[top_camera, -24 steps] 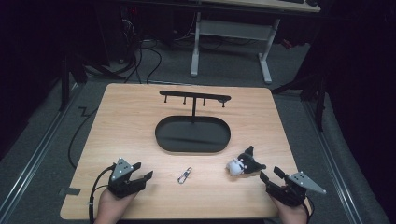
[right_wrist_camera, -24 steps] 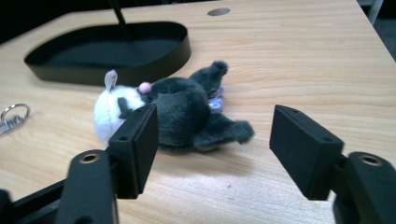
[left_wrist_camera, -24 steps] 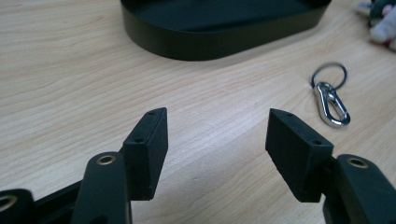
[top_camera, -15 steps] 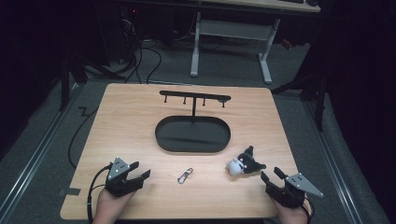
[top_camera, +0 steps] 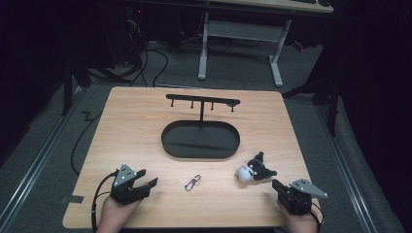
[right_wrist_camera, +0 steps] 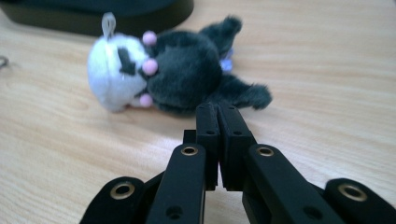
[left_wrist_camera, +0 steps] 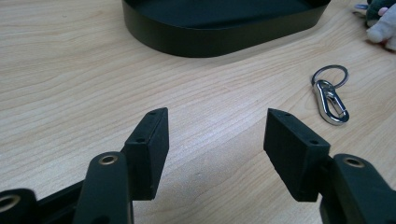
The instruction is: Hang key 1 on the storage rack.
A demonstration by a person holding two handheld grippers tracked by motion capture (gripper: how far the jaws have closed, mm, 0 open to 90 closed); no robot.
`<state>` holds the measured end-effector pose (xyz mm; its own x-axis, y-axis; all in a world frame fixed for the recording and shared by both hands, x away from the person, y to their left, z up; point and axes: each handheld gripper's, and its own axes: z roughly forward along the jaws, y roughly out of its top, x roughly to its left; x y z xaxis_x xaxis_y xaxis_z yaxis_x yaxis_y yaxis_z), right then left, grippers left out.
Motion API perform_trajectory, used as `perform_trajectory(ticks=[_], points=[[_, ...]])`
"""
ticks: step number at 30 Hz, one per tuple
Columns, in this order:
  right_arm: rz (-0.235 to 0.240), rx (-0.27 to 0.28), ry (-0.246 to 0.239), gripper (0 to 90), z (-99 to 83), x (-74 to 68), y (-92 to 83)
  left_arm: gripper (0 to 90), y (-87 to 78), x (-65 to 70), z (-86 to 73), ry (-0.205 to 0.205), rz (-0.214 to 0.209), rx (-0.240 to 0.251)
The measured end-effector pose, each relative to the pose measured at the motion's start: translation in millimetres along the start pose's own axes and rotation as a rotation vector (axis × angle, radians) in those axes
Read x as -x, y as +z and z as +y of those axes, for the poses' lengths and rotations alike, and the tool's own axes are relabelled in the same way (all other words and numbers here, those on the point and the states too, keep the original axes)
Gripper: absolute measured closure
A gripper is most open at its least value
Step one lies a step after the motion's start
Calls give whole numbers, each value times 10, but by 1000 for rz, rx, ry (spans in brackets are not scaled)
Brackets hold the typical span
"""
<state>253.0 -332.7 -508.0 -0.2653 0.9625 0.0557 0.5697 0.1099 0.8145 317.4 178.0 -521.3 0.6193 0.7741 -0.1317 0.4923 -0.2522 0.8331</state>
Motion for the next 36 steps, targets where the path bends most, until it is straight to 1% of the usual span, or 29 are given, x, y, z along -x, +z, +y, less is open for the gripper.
perform_trajectory(ticks=[1,3,4,5,7,8,11,12,13,14,15,16,17,18,19,20,22,23,24,26,28,30,33,34,35,36], points=[[5,-18,-2,883,7,2,23,412,0,0,0,0,0,0],[-1,-19,-3,884,13,0,39,412,-10,-3,-4,3,0,3],[-5,-29,-23,882,55,-4,88,412,-32,-9,-13,4,6,6],[-13,-27,-26,882,74,-2,109,411,-32,-9,-13,4,6,6],[-14,-35,-22,881,100,4,143,410,-68,-20,-30,0,14,11],[-22,-57,-25,877,144,25,256,408,-119,-34,-57,-5,26,20],[-35,-81,-37,874,190,57,390,406,-219,-58,-106,-16,44,34],[-35,-79,-31,871,209,79,431,405,-255,-69,-123,-19,51,37],[-34,-82,-27,869,229,103,466,405,-255,-69,-123,-19,51,37],[-36,-87,-25,869,247,122,501,405,-321,-92,-154,-33,62,44],[-36,-87,-25,869,247,122,501,406,-321,-92,-154,-33,62,44],[-35,-87,-32,865,290,155,576,405,-358,-105,-172,-43,70,48],[-35,-88,-39,865,313,163,606,404,-407,-121,-198,-52,80,52],[-35,-88,-39,865,313,163,606,404,-407,-121,-198,-52,80,52],[-30,-85,-51,863,331,172,632,404,-440,-130,-219,-61,86,56],[-23,-85,-49,863,360,175,671,404,-460,-136,-232,-64,89,56],[-13,-82,-72,861,399,176,746,402,-507,-148,-270,-75,98,58],[3,-81,-87,860,416,186,785,401,-522,-152,-281,-78,100,58],[4,-95,-117,856,453,193,867,402,-556,-163,-306,-85,109,57],[-3,-100,-120,856,467,197,889,401,-567,-165,-315,-91,114,59],[8,-91,-103,856,498,244,909,398,-589,-167,-326,-95,119,61],[1,-82,-100,845,501,255,881,398,-606,-166,-332,-91,121,62],[3,-69,-94,826,501,256,839,395,-603,-170,-326,-90,121,62],[2,-65,-97,812,496,250,823,392,-599,-170,-320,-89,120,62],[4,-62,-103,787,478,239,794,386,-583,-165,-301,-81,118,62],[4,-62,-103,787,478,239,794,385,-583,-165,-301,-81,118,62]])
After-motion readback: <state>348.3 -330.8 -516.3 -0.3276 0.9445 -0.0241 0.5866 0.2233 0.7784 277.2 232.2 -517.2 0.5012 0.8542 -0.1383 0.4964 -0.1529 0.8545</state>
